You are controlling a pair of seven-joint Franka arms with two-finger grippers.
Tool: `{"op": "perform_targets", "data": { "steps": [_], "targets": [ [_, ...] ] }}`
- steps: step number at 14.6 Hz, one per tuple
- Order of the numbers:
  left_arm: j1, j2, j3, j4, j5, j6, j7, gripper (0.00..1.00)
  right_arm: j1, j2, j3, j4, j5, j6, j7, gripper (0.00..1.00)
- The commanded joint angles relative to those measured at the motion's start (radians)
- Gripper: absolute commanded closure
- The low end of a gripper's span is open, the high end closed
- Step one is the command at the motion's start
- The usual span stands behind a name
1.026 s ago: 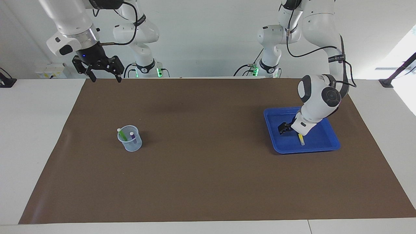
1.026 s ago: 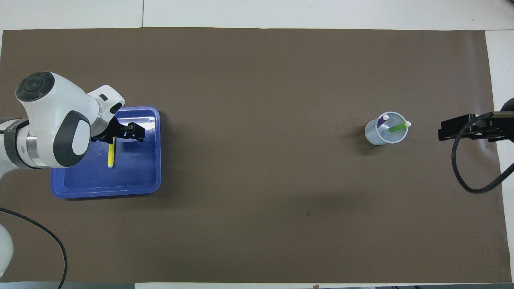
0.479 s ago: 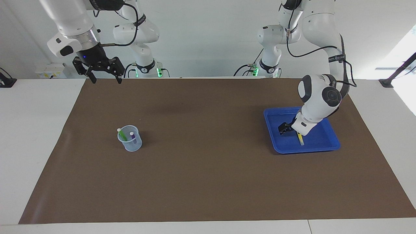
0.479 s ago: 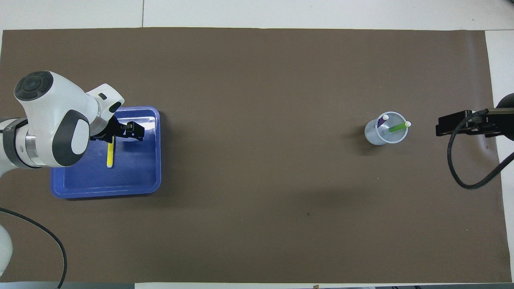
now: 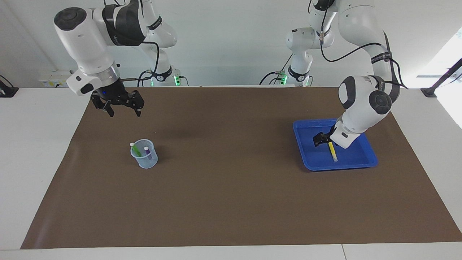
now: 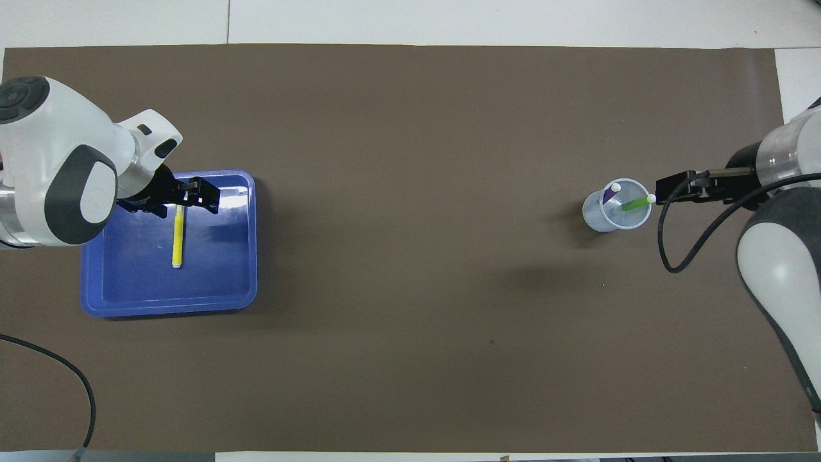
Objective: Right arm passes pens to left for tray arrangement
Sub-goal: 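Grasp the green pen in the cup with the right gripper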
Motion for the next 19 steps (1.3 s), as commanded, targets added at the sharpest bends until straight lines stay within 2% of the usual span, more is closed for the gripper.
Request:
{"op": "perform_targets", "data": {
  "steps": [1, 5, 10, 12, 13, 14, 16, 17, 19],
  "targets": [
    [0.003, -0.013, -0.001, 0.100, -0.028, -0.134, -0.007, 0.00, -0.008, 0.027, -0.007, -0.098, -0.025, 0.137, -0.065, 0.04],
    [0.000, -0.018, -0.001, 0.220, -0.086, -0.280, -0.070, 0.00, -0.012, 0.049, -0.022, -0.198, -0.023, 0.281, -0.104, 0.05],
    [-0.011, -0.131, -0.004, 0.200, -0.144, -0.329, -0.193, 0.00, -0.012, 0.070, -0.022, -0.275, -0.023, 0.418, -0.102, 0.15],
    [-0.023, -0.174, -0.004, 0.173, -0.147, -0.329, -0.220, 0.00, -0.012, 0.070, -0.022, -0.275, -0.023, 0.420, -0.102, 0.18],
    [-0.034, -0.197, -0.004, 0.152, -0.149, -0.328, -0.231, 0.00, -0.012, 0.070, -0.022, -0.278, -0.023, 0.429, -0.102, 0.25],
    [-0.040, -0.212, -0.004, 0.135, -0.149, -0.326, -0.245, 0.00, -0.012, 0.070, -0.022, -0.280, -0.023, 0.433, -0.102, 0.41],
    [-0.048, -0.237, -0.004, 0.104, -0.149, -0.311, -0.276, 0.00, -0.012, 0.070, -0.022, -0.278, -0.023, 0.435, -0.099, 0.83],
    [-0.048, -0.237, -0.004, 0.104, -0.147, -0.311, -0.276, 0.00, -0.012, 0.070, -0.022, -0.277, -0.023, 0.435, -0.098, 1.00],
    [-0.049, -0.237, -0.004, 0.104, -0.149, -0.306, -0.277, 0.00, -0.012, 0.072, -0.022, -0.271, -0.023, 0.435, -0.094, 1.00]
  ]
}}
